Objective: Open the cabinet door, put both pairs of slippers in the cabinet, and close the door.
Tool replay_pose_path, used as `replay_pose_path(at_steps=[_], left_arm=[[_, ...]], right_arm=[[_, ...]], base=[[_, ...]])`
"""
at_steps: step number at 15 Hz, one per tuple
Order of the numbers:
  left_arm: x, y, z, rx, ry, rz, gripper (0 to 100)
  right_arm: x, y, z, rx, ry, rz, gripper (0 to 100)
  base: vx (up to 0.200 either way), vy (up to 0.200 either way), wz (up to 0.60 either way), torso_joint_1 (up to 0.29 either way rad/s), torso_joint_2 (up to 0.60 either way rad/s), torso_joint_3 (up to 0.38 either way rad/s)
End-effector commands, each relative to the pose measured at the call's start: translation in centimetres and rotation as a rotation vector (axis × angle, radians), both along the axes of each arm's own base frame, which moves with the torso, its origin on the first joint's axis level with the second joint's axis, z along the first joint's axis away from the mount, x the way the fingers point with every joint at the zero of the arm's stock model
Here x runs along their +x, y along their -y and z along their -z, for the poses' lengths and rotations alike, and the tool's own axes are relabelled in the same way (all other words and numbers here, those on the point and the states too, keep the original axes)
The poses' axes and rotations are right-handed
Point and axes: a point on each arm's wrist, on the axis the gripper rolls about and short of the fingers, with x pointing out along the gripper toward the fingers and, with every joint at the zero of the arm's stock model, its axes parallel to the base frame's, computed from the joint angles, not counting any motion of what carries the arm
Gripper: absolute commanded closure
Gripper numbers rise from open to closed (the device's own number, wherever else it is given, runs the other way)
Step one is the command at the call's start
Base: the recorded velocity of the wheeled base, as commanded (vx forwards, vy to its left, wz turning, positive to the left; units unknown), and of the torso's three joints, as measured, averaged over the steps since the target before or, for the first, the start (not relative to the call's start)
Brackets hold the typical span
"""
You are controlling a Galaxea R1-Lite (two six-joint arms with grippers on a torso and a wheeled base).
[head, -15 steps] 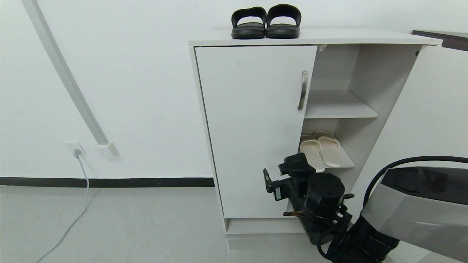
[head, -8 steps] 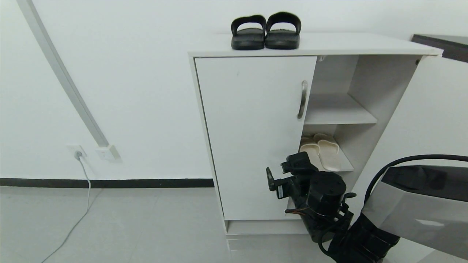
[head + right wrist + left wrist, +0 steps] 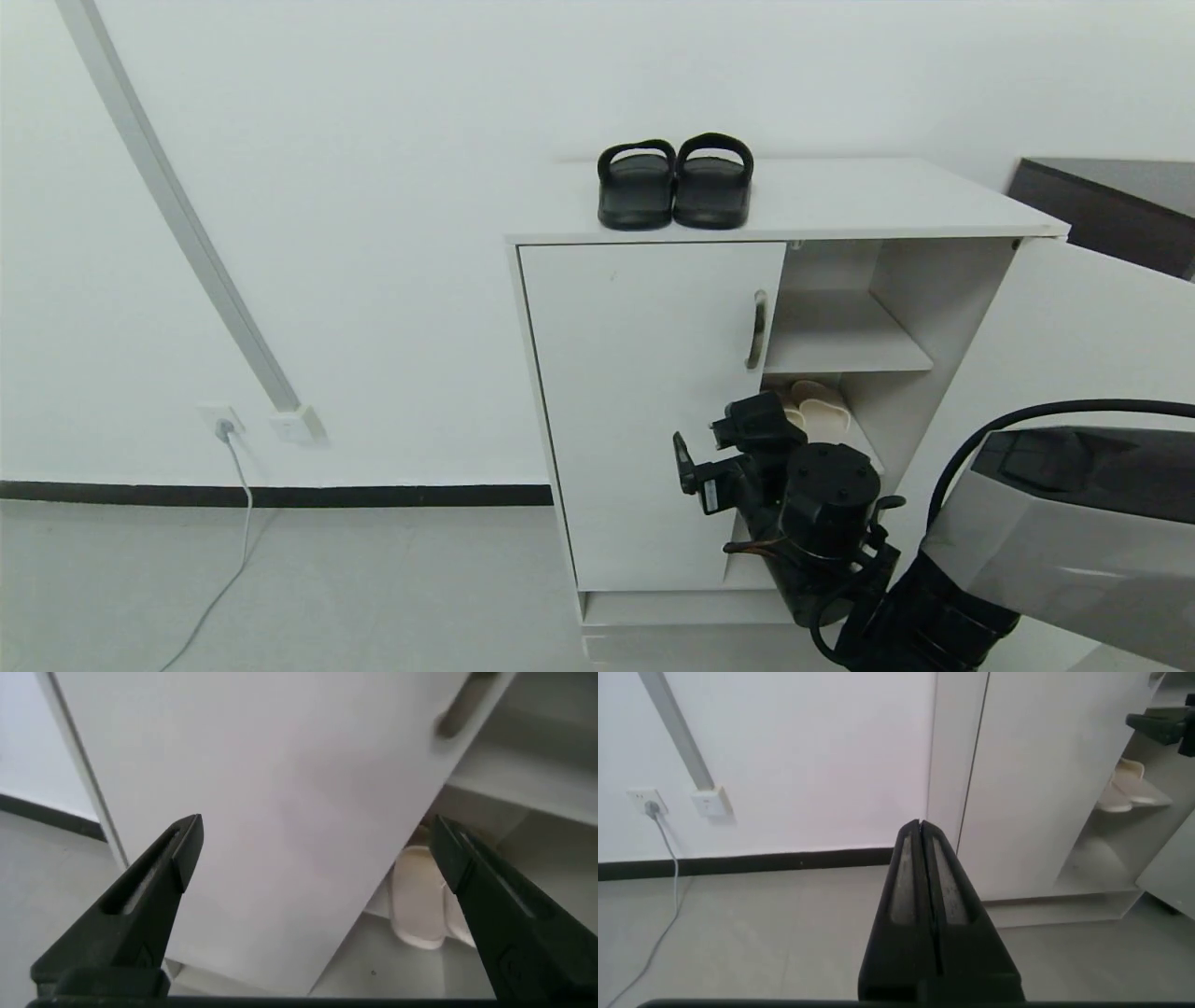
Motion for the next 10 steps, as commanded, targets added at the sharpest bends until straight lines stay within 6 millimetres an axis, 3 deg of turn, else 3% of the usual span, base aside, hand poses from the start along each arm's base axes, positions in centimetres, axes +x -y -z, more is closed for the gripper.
replay_pose_path(at_steps=[1,10], left_arm=[[0.00,0.00,0.00,0.000,0.000,0.001,100],[0.00,0.00,0.00,0.000,0.000,-0.001,100]], right_arm=[[-0.01,-0.01,0.08,-0.002,-0.002,0.000,0],[0.00,-0.03,0.49,-0.011,-0.011,0.000,0]], base=[[0.000,0.000,0.00,0.149,-0.47,-0.320],[0.000,0.000,0.00,0.182,-0.49,-0.312]])
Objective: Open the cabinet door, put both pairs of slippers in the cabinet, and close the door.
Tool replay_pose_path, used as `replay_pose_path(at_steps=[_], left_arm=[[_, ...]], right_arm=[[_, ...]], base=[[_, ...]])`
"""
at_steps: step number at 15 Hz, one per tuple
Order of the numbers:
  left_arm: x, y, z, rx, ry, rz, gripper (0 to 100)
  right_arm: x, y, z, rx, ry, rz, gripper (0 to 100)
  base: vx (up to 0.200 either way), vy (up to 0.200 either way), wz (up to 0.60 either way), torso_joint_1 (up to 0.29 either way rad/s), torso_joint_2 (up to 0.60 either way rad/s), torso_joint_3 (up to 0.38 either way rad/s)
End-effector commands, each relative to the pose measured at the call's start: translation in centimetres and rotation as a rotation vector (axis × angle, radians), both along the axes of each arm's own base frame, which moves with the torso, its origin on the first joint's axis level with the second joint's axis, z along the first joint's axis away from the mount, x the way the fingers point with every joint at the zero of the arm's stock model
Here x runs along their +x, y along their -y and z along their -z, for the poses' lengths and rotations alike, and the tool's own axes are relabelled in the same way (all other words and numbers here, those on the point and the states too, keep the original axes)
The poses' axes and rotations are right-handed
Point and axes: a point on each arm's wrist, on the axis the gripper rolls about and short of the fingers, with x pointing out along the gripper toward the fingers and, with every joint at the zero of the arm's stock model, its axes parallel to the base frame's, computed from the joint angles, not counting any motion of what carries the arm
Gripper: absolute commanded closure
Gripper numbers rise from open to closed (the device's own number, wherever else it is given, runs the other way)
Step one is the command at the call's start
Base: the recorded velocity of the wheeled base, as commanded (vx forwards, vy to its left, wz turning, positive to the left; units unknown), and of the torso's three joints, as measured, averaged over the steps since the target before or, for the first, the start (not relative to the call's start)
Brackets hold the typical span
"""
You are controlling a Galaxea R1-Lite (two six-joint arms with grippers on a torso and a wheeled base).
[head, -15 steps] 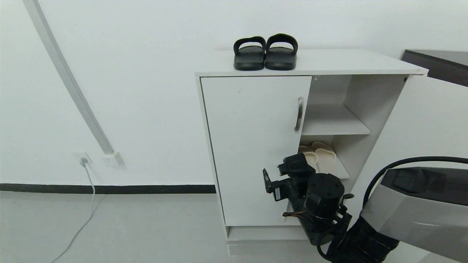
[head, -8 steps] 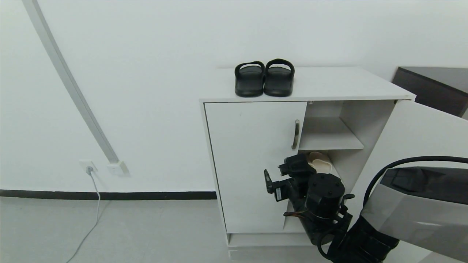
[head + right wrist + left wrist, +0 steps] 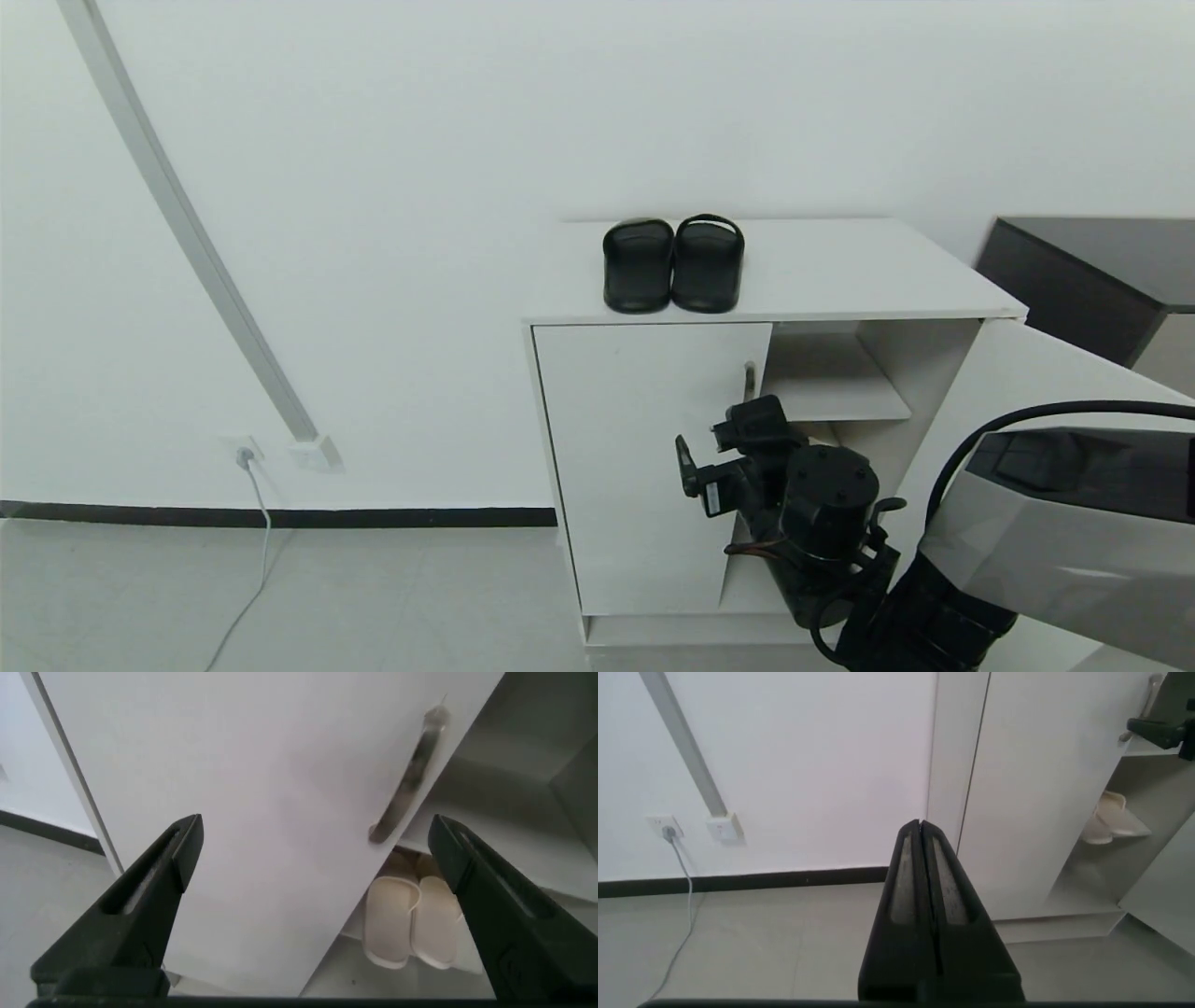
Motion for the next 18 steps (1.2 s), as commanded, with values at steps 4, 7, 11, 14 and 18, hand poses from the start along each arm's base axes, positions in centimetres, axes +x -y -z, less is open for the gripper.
replay_pose_path(at_steps=[4,7,11,14,18], left_arm=[[0.0,0.0,0.0,0.000,0.000,0.000,100],[0.0,0.0,0.0,0.000,0.000,0.000,100],[0.0,0.0,0.0,0.000,0.000,-0.001,100],[0.0,0.0,0.0,0.000,0.000,0.000,100],[0.0,0.0,0.0,0.009,0.001,0.000,100]], right_arm=[[0.0,0.0,0.1,-0.005,-0.004,-0.001,0],[0.1,0.2,0.6,-0.029,-0.012,0.006,0],[0.0,1.5,1.2,-0.061,-0.006,-0.034,0],[-0.4,1.3,0.5,-0.094,0.018,-0.039,0],[-1.0,0.6,-3.7,-0.008,-0.087,-0.063,0]], base=[[0.000,0.000,0.00,0.220,-0.53,-0.314],[0.000,0.000,0.00,0.238,-0.57,-0.323],[0.000,0.000,0.00,0.217,-0.50,-0.273],[0.000,0.000,0.00,0.017,-0.03,-0.019],[0.000,0.000,0.00,0.000,0.00,0.000]])
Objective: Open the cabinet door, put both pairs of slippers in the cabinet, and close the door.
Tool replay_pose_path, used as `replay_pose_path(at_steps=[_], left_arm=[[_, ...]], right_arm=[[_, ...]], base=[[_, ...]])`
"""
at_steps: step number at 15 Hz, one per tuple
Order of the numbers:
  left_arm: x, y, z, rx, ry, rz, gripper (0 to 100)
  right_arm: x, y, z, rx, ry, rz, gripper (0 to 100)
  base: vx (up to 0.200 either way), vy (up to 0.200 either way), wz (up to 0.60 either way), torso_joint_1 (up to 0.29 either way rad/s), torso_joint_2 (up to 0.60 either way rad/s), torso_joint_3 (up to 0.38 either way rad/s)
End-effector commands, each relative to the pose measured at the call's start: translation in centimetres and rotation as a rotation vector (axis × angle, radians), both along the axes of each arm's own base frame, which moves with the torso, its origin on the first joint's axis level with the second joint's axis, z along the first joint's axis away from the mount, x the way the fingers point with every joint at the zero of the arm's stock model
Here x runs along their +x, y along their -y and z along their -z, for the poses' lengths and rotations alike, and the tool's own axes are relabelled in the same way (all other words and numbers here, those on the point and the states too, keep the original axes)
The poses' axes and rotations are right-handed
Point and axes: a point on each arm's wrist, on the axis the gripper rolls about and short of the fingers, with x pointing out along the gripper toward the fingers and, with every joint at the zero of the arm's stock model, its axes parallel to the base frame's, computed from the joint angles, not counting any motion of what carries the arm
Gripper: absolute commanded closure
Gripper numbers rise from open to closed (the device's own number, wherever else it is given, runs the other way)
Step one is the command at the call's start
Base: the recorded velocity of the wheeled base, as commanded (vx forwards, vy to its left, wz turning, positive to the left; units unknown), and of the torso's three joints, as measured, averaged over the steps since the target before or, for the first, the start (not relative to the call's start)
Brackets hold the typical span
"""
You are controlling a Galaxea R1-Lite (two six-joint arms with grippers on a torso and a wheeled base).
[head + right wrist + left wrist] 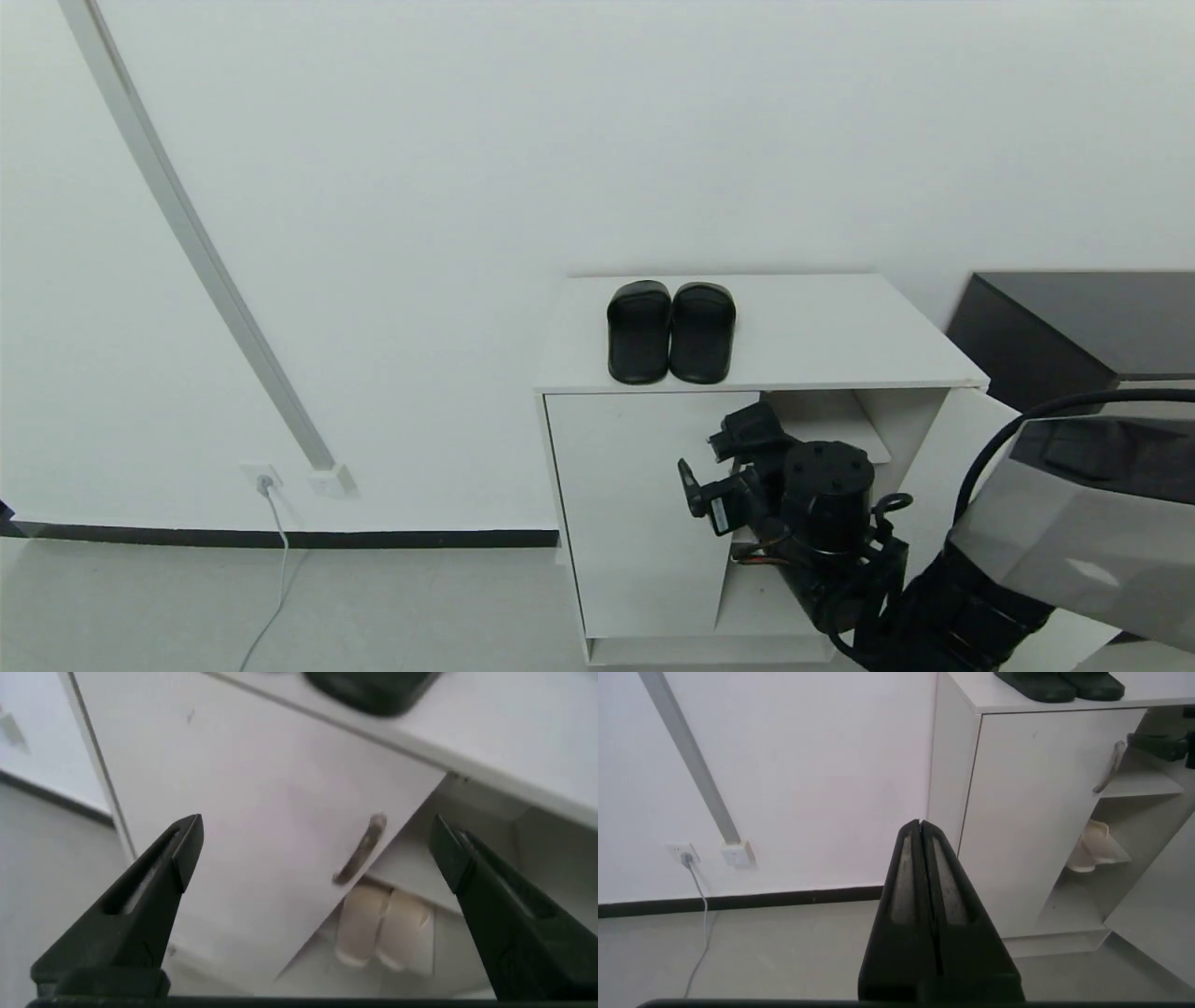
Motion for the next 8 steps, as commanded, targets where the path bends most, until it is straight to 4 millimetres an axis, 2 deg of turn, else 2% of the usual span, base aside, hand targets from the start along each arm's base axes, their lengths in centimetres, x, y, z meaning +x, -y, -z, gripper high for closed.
replay_pose_path(at_steps=[1,2,4,6,8], left_arm=[[0.0,0.0,0.0,0.001,0.000,0.001,100],[0.0,0.0,0.0,0.004,0.000,0.001,100],[0.0,0.0,0.0,0.004,0.000,0.001,100],[0.0,0.0,0.0,0.004,0.000,0.001,100],[0.0,0.0,0.0,0.004,0.000,0.001,100]], right_arm=[[-0.7,0.1,-5.3,0.103,-0.011,0.001,0],[-0.8,-0.1,-6.5,0.117,-0.033,0.019,0],[0.3,-1.4,-10.1,0.222,-0.075,0.139,0],[0.9,-2.2,-12.2,0.262,-0.115,0.181,0],[1.0,-2.7,-13.0,0.269,-0.176,0.199,0]], base=[[0.000,0.000,0.00,0.000,0.00,0.000],[0.000,0.000,0.00,0.000,0.00,0.000],[0.000,0.000,0.00,0.000,0.00,0.000],[0.000,0.000,0.00,0.000,0.00,0.000],[0.000,0.000,0.00,0.000,0.00,0.000]])
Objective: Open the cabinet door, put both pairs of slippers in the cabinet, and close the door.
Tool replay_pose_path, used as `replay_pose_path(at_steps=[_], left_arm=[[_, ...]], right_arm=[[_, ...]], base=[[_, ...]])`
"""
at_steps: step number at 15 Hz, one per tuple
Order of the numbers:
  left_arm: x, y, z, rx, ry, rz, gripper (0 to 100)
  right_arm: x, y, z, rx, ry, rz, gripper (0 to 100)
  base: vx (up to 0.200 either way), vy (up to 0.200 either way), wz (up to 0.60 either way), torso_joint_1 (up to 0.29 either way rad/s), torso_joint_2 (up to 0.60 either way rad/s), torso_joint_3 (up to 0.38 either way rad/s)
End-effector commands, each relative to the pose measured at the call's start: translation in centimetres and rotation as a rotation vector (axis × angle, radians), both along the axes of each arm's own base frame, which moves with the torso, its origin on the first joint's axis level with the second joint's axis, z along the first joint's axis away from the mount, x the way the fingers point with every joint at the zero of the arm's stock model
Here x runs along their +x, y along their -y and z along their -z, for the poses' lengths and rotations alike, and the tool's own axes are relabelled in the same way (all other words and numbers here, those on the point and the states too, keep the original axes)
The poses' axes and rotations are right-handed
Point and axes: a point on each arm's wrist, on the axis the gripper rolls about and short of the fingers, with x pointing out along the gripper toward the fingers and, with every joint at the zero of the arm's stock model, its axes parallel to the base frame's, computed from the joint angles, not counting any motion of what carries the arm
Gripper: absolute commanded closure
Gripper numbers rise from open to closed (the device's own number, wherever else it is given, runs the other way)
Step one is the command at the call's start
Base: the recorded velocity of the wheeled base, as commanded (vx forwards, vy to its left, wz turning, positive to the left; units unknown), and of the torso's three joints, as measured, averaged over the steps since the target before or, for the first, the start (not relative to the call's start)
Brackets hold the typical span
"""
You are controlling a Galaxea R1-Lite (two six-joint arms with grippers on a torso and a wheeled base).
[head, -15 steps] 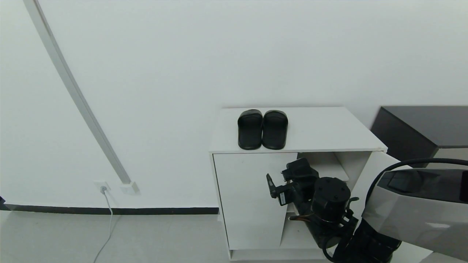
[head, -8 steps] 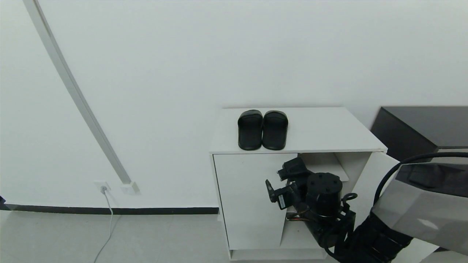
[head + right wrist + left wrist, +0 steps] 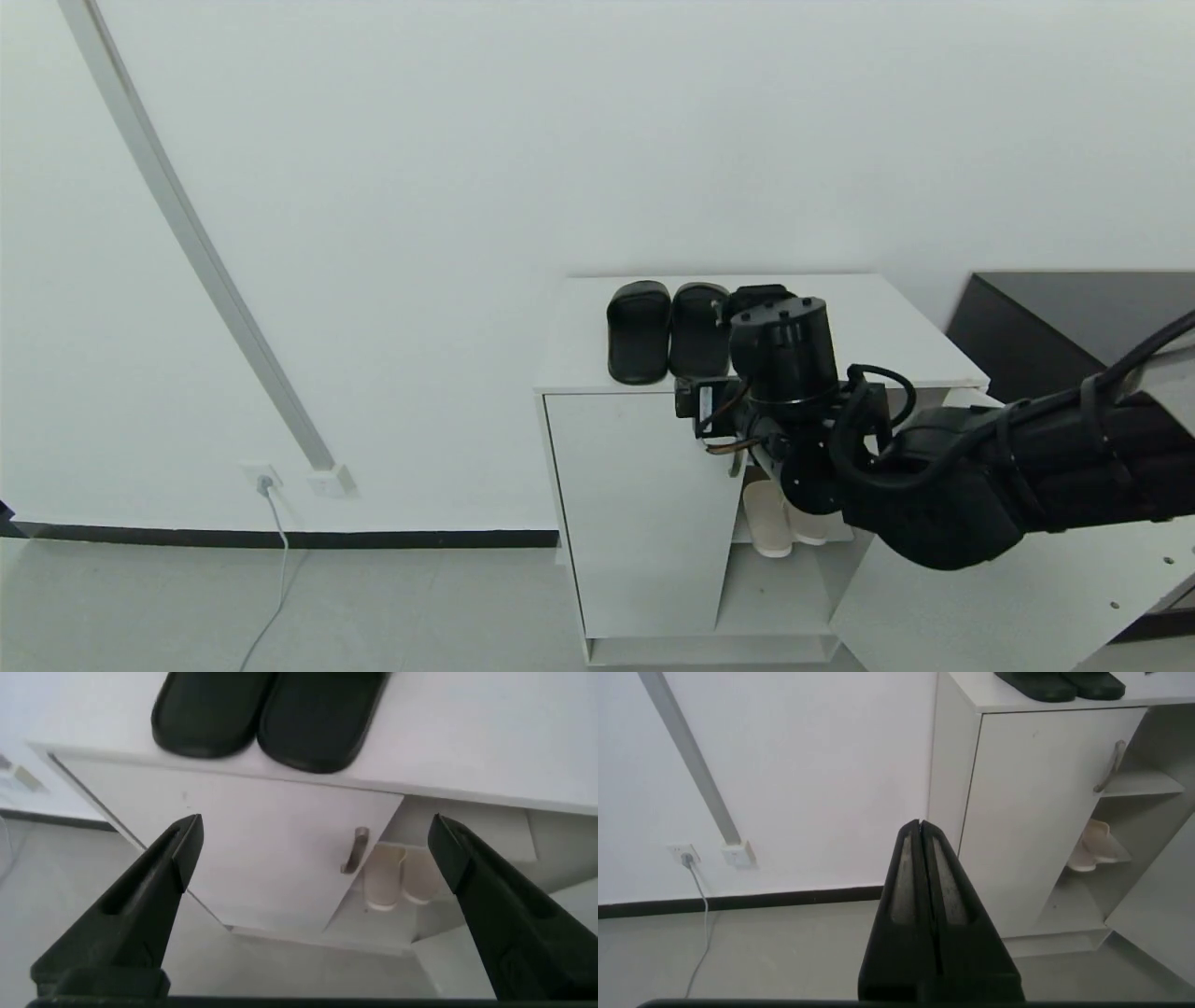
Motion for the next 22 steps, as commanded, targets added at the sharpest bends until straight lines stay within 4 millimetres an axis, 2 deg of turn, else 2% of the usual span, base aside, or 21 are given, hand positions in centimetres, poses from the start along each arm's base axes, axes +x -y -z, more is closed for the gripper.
replay_pose_path(at_steps=[1,6,17,22], left_arm=[[0.0,0.0,0.0,-0.001,0.000,0.000,100],[0.0,0.0,0.0,-0.001,0.000,0.000,100],[0.0,0.0,0.0,0.000,0.000,0.000,100],[0.0,0.0,0.0,-0.001,0.000,0.000,100]], right_arm=[[0.2,-1.1,-2.1,0.057,0.011,0.023,0],[1.5,-2.6,-0.3,0.033,0.002,0.054,0],[3.7,-3.8,1.8,0.025,-0.007,0.073,0],[5.5,-4.3,2.9,0.029,-0.007,0.099,0]], base=[[0.000,0.000,0.00,0.000,0.00,0.000],[0.000,0.000,0.00,0.000,0.00,0.000],[0.200,0.000,0.00,0.002,0.00,0.002],[0.000,0.000,0.00,0.000,0.00,0.000]])
